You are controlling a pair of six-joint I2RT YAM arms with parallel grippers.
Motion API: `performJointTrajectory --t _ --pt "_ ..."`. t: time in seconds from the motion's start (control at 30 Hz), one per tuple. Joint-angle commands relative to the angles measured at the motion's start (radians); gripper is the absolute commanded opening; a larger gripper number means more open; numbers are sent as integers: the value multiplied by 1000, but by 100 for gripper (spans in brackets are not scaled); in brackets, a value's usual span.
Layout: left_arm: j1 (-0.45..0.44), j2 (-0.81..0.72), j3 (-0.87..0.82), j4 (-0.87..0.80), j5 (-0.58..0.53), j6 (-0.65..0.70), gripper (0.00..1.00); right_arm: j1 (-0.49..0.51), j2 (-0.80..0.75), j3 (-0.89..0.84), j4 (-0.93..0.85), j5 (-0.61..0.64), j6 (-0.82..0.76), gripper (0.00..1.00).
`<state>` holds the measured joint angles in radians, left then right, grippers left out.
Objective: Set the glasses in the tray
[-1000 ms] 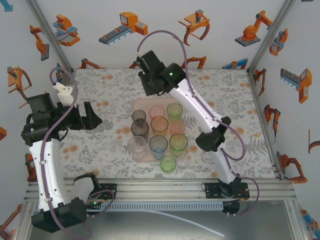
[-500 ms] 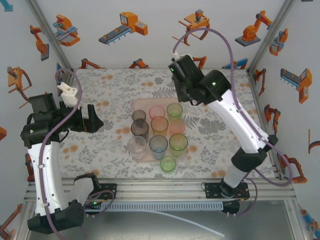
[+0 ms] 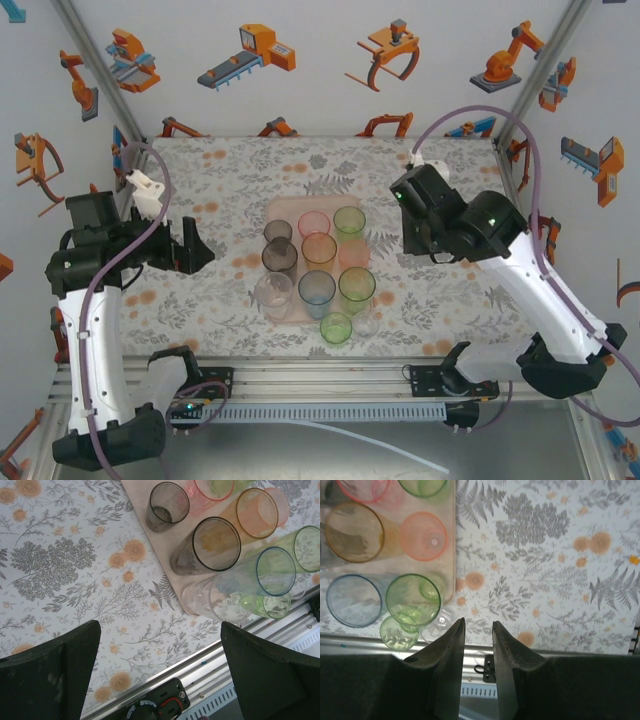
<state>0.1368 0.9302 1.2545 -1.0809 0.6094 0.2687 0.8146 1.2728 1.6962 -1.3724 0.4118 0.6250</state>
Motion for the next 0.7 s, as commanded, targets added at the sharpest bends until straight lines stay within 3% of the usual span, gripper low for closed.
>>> performJointTrajectory --t 0.0,0.37,0.53,0.67 --pt "-17 18 28 -61 49 58 97 -4 -28 -94 -4 -32 97 30" --pt "-151 32 68 -163 82 73 97 -3 -245 -348 79 -138 239 29" --pt "-282 45 56 -162 47 34 97 -3 -313 -473 115 -216 271 29" --pt "-323 40 32 -123 4 15 97 -3 -331 -568 162 -274 273 29"
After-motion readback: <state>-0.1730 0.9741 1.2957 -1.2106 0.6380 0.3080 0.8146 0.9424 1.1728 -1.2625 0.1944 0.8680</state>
